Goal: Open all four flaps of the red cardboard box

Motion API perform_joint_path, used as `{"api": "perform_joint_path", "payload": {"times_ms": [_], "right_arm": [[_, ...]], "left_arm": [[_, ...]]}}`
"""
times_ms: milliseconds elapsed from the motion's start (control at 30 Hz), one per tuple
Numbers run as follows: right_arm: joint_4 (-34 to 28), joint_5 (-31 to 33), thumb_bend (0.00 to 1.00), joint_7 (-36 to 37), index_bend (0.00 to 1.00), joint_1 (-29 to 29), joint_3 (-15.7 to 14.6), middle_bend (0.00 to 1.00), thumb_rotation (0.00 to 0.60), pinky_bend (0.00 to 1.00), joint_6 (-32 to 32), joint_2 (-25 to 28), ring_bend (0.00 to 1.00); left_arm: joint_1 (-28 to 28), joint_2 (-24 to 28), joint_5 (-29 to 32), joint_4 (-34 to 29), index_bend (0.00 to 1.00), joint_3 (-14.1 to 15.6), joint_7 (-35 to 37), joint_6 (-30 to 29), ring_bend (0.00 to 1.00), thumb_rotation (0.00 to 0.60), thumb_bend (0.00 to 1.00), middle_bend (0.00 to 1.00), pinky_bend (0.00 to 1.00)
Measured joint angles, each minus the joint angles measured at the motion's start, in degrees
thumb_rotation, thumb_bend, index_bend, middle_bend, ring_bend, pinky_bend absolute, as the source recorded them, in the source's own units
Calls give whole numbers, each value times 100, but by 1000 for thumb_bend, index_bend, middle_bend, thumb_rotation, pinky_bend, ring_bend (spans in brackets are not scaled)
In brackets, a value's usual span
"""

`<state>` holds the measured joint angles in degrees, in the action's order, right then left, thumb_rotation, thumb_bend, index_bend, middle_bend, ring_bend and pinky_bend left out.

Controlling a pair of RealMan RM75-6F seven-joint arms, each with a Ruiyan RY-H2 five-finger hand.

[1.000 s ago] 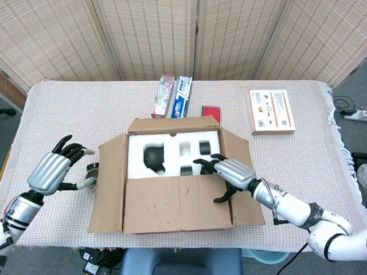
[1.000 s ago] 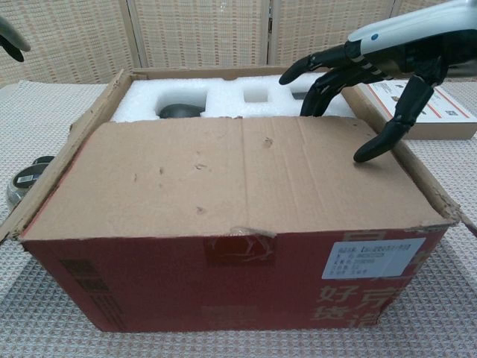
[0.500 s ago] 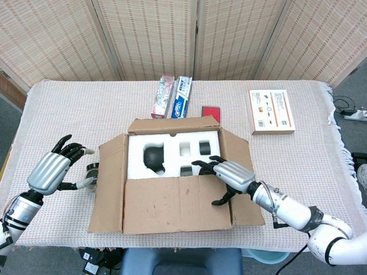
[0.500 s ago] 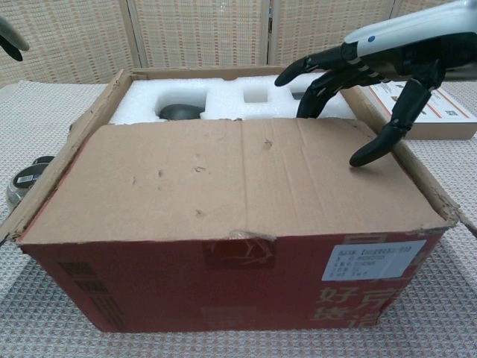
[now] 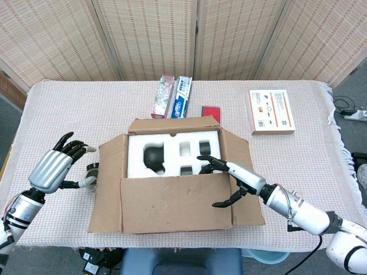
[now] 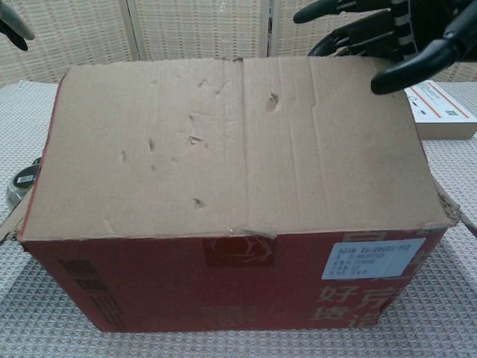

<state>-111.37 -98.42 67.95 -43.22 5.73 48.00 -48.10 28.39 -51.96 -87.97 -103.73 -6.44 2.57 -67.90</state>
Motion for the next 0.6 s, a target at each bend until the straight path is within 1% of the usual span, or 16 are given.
{"api": "perform_joint_path", "payload": {"times_ms": [133, 167, 233, 267, 300, 367, 467, 600], "right_arm": [[426, -802, 172, 1798, 4, -14, -348, 289, 600, 77, 715, 50, 242], [595, -1062, 171, 2340, 4, -27, -475, 289, 600, 80, 991, 58, 242], [876, -1459, 171, 3107, 4, -53, -680, 289, 600, 80, 1462, 63, 246], [1073, -1714, 171, 3567, 4, -74, -821, 289, 600, 80, 1808, 62, 249], [1220, -1894, 172, 3875, 4, -91, -928, 289, 600, 80, 2074, 59, 253], [1548, -2282, 171, 4460, 4, -137, -1182, 289, 600, 80, 2677, 49, 255], [1958, -2769, 172, 5039, 4, -224, -1536, 289, 600, 80, 3398, 32, 258], [2295, -3193, 171, 5398, 4, -364, -1910, 288, 600, 85, 4028, 22, 269]], "left_arm": [[5, 22, 51, -67, 275, -26, -60, 7, 215, 0, 171, 307, 0], [4, 28, 63, -81, 275, -34, -71, 2, 215, 0, 171, 307, 0], [-2, 50, 93, -113, 275, -53, -99, -12, 215, 0, 172, 307, 0], [-3, 61, 106, -125, 275, -60, -111, -15, 215, 0, 172, 307, 0], [-3, 79, 123, -141, 275, -69, -126, -14, 215, 0, 171, 307, 0], [-2, 110, 145, -169, 275, -81, -141, -7, 215, 0, 171, 307, 0], [-4, 162, 165, -223, 275, -102, -172, -11, 215, 0, 171, 307, 0], [-12, 216, 183, -297, 275, -121, -215, -22, 215, 0, 171, 307, 0]]}}
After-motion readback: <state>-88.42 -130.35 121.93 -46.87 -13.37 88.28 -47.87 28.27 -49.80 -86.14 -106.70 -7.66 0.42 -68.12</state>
